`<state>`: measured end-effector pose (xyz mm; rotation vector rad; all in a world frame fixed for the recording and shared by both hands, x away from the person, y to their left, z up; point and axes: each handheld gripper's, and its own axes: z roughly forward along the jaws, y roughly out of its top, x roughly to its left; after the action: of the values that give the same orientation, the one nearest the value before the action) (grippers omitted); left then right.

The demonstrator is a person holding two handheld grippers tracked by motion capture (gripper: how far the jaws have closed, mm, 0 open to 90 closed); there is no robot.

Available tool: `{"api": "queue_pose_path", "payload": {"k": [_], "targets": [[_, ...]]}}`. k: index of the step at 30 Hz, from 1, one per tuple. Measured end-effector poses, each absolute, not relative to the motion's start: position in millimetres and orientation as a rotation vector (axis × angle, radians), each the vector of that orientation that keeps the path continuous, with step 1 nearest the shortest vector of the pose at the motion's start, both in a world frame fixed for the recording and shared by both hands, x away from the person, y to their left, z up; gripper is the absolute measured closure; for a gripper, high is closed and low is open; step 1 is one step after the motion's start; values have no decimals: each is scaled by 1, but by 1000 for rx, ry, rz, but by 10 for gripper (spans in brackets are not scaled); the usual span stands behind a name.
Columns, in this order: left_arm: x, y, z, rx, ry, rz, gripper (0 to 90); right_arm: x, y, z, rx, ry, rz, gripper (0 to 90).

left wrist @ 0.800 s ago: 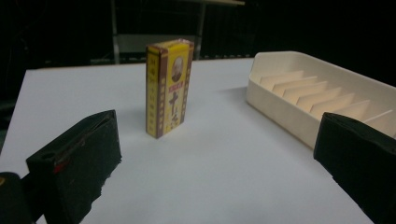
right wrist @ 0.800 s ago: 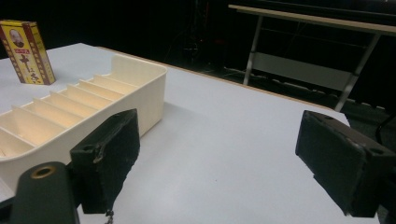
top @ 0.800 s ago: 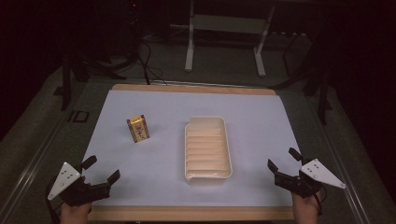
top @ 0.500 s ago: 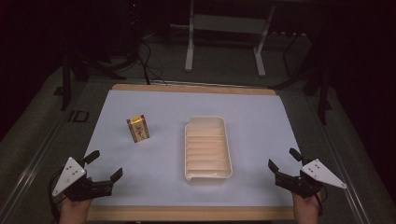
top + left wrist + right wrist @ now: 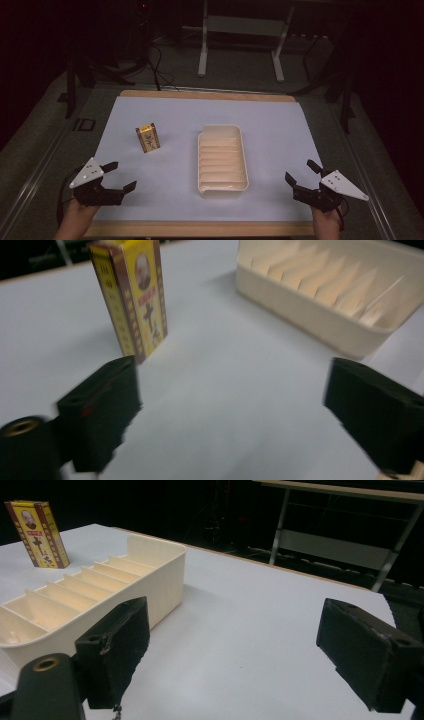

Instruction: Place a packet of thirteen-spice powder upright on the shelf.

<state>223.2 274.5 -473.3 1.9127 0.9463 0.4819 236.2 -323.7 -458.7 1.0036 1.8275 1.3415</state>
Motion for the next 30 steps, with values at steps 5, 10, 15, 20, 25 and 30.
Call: {"api": "queue_pose_path", "payload": {"k": [5, 10, 15, 20, 25, 30], "targets": [[227, 270, -472, 1995, 944, 405, 99, 236, -322, -459, 989, 1839, 1345, 138], [229, 268, -466, 2085, 976, 385, 98, 236, -323, -459, 987, 1844, 1346, 137], [231, 269, -460, 2150, 998, 333, 99, 236, -322, -459, 989, 1852, 1350, 138], [233, 266, -456, 2217, 1008, 301, 93, 235, -321, -459, 980, 1853, 1354, 137], [237, 260, -452, 2310, 1011, 233, 93, 235, -319, -459, 972, 1862, 1352, 138], [240, 256, -452, 2409, 996, 219, 64, 235, -319, -458, 966, 1865, 1352, 138]]}}
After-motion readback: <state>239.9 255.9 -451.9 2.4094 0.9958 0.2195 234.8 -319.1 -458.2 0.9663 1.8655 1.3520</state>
